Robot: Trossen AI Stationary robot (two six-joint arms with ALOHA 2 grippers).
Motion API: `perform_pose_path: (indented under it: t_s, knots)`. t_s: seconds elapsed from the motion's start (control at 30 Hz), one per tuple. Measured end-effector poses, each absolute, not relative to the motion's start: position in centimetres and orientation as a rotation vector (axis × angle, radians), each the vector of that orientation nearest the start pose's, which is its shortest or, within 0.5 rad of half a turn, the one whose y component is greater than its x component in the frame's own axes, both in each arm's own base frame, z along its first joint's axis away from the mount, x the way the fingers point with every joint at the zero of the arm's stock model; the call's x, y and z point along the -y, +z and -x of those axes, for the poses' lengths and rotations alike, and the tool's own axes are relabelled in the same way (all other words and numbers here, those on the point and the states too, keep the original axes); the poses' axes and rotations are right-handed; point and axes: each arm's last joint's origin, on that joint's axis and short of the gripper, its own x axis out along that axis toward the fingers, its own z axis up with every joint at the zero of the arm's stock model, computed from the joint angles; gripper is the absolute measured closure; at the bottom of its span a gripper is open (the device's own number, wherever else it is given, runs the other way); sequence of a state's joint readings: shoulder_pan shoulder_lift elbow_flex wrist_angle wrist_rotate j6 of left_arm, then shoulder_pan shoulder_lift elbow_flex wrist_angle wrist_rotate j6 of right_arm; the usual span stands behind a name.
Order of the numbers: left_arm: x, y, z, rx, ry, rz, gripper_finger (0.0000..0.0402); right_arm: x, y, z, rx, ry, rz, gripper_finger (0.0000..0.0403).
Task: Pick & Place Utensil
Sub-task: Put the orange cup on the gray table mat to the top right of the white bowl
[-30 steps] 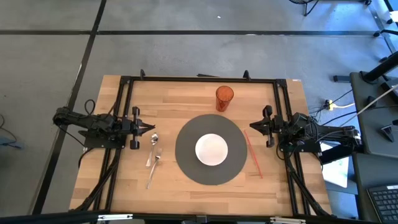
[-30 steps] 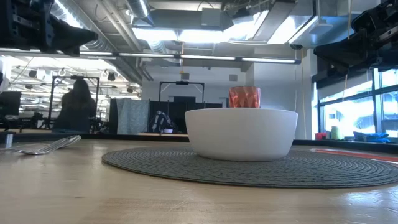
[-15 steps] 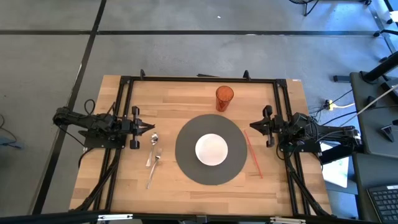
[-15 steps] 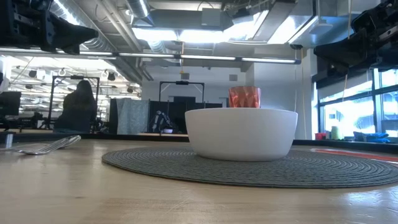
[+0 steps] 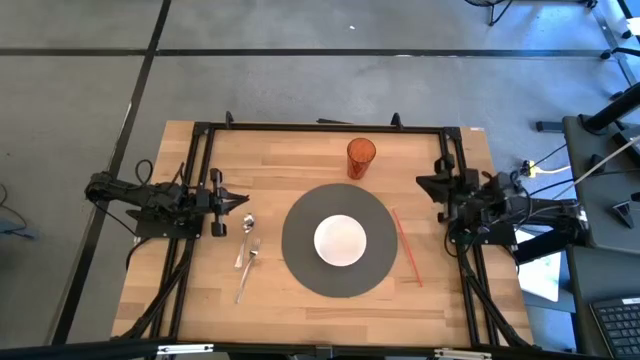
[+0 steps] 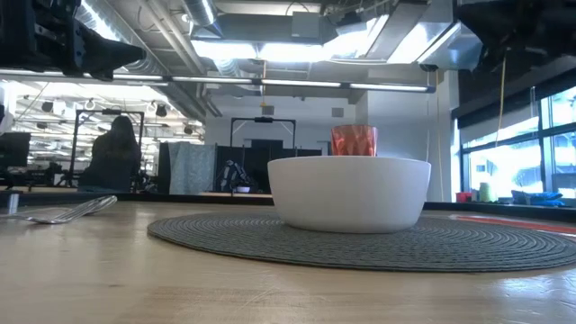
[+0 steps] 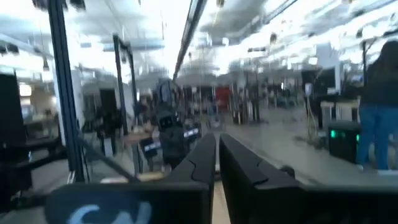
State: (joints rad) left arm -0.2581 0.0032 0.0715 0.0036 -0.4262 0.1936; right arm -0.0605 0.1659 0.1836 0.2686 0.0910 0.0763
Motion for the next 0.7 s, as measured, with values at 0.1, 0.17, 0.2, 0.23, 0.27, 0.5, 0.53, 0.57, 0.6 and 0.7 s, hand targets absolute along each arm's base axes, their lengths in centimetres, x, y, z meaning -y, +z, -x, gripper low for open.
perform_pose_path:
  t_s: [0.1, 0.17, 0.2, 0.23, 0.27, 0.5, 0.53, 0.57, 0.6, 0.7]
  knots:
    - [1.1, 18.8, -9.0, 0.051, 0.174, -0.169, 0.0394, 0.9, 26.3, -10.5, 0.178, -0.161, -0.082, 0.0379]
    - [1.1, 18.8, -9.0, 0.051, 0.174, -0.169, 0.0394, 1.1, 28.1, -11.4, 0.086, -0.193, -0.063, 0.0379]
    - [1.1, 18.8, -9.0, 0.051, 0.174, -0.169, 0.0394, 1.2, 28.8, -12.0, 0.040, -0.213, -0.047, 0.0379]
    - [1.1, 18.8, -9.0, 0.051, 0.174, -0.169, 0.0394, 1.3, 29.5, -12.6, -0.016, -0.236, -0.027, 0.0379]
    - [1.1, 18.8, -9.0, 0.051, 0.174, -0.169, 0.0394, 1.4, 30.1, -13.2, -0.068, -0.257, -0.004, 0.0379]
    - [1.1, 18.7, -9.0, 0.049, 0.173, -0.159, 0.0397, 2.1, 34.1, -17.7, -0.310, -0.367, 0.086, 0.0379]
    - [1.1, 18.7, -9.0, 0.048, 0.173, -0.152, 0.0397, 2.2, 34.7, -18.3, -0.336, -0.379, 0.081, 0.0379]
    - [1.1, 18.7, -9.0, 0.046, 0.173, -0.150, 0.0398, 2.4, 35.3, -18.9, -0.363, -0.388, 0.074, 0.0379]
    - [1.1, 18.7, -9.0, 0.045, 0.172, -0.149, 0.0398, 2.7, 35.6, -19.5, -0.409, -0.401, 0.066, 0.0379]
    - [1.1, 18.7, -9.0, 0.044, 0.173, -0.149, 0.0396, 3.4, 35.9, -21.4, -0.570, -0.424, 0.066, 0.0379]
